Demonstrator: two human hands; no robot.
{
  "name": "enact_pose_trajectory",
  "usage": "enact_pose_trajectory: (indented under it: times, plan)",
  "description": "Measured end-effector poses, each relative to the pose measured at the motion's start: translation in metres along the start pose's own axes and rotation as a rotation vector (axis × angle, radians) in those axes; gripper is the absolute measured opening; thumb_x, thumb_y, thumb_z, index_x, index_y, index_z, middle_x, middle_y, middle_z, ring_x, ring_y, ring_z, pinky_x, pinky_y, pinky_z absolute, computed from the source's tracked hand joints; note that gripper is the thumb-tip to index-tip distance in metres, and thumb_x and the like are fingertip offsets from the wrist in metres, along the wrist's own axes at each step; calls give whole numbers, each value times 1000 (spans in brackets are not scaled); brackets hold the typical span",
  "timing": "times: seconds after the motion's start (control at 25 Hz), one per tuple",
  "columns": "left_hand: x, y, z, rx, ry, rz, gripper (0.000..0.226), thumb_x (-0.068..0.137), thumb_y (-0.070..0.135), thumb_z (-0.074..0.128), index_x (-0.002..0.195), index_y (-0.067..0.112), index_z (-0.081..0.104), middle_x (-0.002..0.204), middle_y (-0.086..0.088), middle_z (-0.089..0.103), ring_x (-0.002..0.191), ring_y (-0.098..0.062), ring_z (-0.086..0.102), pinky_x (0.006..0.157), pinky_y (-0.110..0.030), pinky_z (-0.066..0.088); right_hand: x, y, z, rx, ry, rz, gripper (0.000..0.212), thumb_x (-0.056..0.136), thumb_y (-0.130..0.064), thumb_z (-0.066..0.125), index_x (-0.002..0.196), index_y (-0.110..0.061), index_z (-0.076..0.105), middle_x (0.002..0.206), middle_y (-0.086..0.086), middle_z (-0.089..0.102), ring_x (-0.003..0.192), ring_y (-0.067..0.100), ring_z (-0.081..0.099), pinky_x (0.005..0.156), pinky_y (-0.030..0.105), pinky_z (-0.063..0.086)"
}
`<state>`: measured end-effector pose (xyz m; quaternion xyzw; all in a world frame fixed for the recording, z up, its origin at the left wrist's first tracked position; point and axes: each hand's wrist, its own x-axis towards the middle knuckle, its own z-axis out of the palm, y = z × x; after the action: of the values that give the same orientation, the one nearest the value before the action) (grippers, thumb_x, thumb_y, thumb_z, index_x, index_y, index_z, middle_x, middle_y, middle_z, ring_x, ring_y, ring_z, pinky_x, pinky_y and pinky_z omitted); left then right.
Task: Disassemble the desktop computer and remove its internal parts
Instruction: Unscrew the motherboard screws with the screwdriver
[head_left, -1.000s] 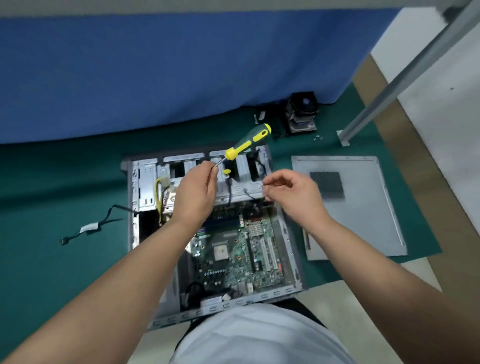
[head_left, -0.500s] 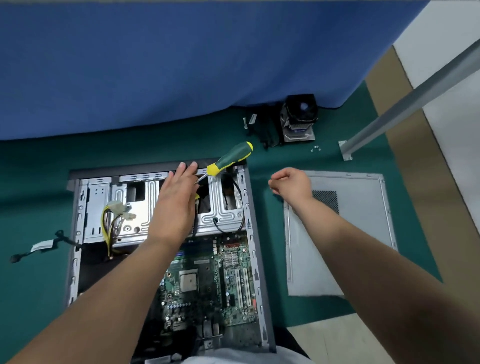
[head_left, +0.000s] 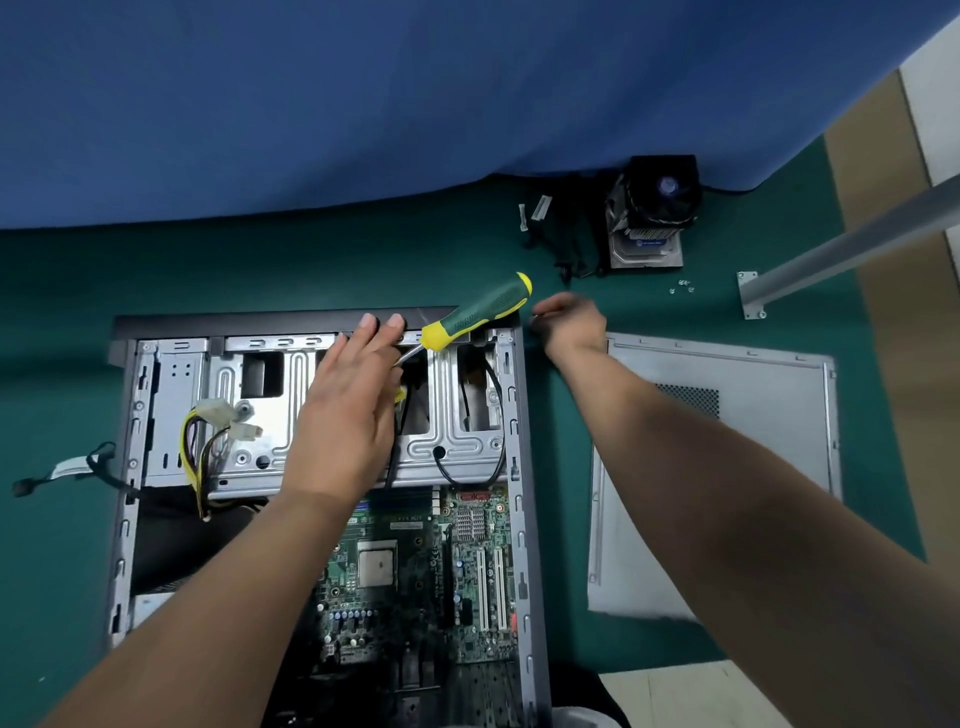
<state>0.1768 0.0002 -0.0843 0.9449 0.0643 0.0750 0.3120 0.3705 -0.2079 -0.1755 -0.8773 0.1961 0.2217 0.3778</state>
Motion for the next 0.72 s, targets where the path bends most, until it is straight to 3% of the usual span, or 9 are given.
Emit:
enact_pose_trajectory:
  times: [0.12, 0.2, 0.32, 0.44, 0.52, 0.64, 0.72]
  plan:
    - [0, 0, 1, -1, 9, 0, 39, 108, 12, 43, 146, 10, 50, 151, 12, 40, 148, 12, 12, 125, -16, 6, -4, -1, 0, 61, 29, -11, 23, 87, -2, 59, 89, -22, 70, 80, -7, 65, 65, 8, 57, 44, 5, 34]
    - [0, 0, 1, -7, 19, 4, 41, 107, 14, 42, 148, 12, 49, 150, 12, 40, 148, 16, 8, 124, -15, 6, -13, -1, -5, 124, 28, -6, 27, 89, -1, 56, 101, -18, 73, 90, -2, 69, 76, 14, 61, 54, 10, 41]
    - [0, -1, 1, -23, 10, -14, 43, 108, 18, 39, 150, 15, 47, 154, 4, 46, 148, 7, 16, 125, -16, 6, -42, 0, -23, 166, -3, -50, 25, 91, -8, 62, 112, -19, 70, 99, -2, 72, 86, 15, 64, 71, 20, 49]
    - [-2, 2, -2, -60, 6, -54, 43, 109, 16, 41, 152, 17, 47, 153, 4, 44, 148, 0, 21, 122, -11, 2, -93, -8, -43, 411, -40, -137, 9, 99, -21, 63, 106, -22, 67, 88, -5, 72, 68, 5, 65, 57, 20, 48]
    - [-4, 4, -7, -122, -29, -107, 44, 110, 14, 43, 153, 22, 46, 155, 8, 37, 151, -6, 20, 121, -11, 3, -133, -20, -55, 569, -68, -247, 8, 103, -29, 58, 107, -25, 64, 89, -3, 74, 70, 5, 68, 61, 20, 52]
    - [-14, 12, -15, -221, -99, -80, 46, 109, 15, 43, 153, 28, 45, 160, 9, 34, 152, -9, 25, 123, -22, 15, -183, -36, -62, 637, -184, -375, 30, 97, -45, 60, 125, -37, 51, 90, -2, 76, 82, 18, 75, 74, 32, 61]
    - [-33, 21, -19, -257, -139, -32, 49, 106, 11, 45, 153, 26, 45, 162, 2, 38, 150, -11, 31, 125, -33, 23, -210, -38, -57, 615, -196, -376, 47, 93, -44, 64, 133, -38, 40, 92, -2, 76, 81, 22, 76, 80, 44, 63]
